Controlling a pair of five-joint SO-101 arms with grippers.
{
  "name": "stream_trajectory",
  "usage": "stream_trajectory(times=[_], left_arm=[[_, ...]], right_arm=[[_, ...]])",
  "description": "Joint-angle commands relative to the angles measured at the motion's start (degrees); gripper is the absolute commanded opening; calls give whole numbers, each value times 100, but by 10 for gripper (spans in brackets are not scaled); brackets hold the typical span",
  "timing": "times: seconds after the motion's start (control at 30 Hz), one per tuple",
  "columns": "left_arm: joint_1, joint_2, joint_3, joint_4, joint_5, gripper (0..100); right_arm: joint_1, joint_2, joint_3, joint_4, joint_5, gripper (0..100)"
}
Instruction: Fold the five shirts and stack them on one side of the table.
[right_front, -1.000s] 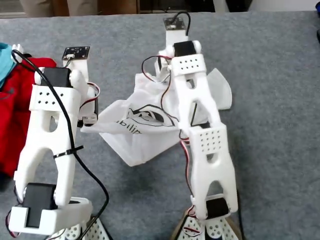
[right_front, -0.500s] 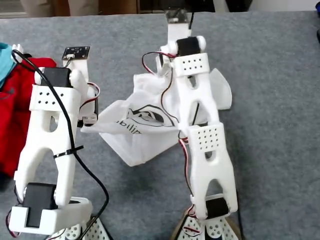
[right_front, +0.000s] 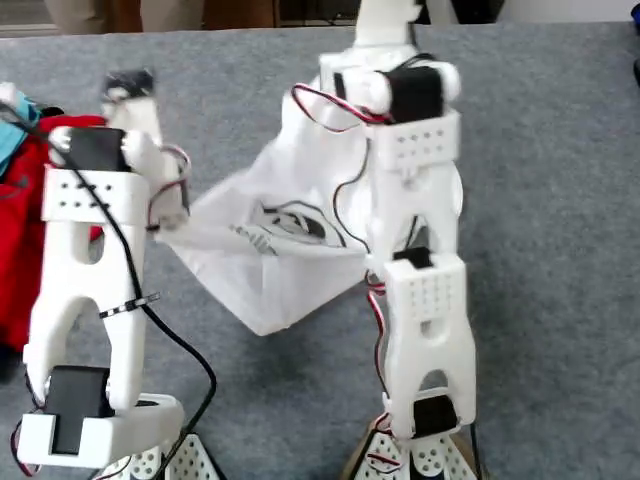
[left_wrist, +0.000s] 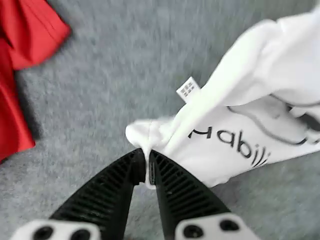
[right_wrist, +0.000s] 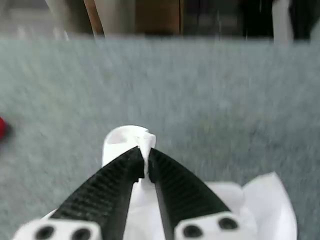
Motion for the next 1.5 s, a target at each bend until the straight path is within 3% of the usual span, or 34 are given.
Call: stream_trajectory(times=[0.0, 0.23, 0.47, 0.77, 1.07, 1.33, 1.47], left_arm=[[-211, -215, -1451, 53, 422, 19], [-554, -224, -4009, 53, 985, 19], [-554, -224, -6382, 53, 993, 19], [-580, -233, -7754, 62, 976, 19], [-554, -752, -7314, 62, 563, 19], [-563, -1007, -4554, 62, 316, 19], [-536, -866, -2901, -396, 88, 20]], right_arm=[[-13, -1305, -312, -431, 44, 8], [725, -2888, -251, -1697, 44, 8], [1903, -4092, -251, -2505, 53, 8], [2607, -4725, -251, -2602, 53, 8], [2668, -4804, -251, -2321, 44, 8], [2448, -4602, 1314, -1960, 18, 8], [2123, -4127, 2756, -2699, 44, 8]])
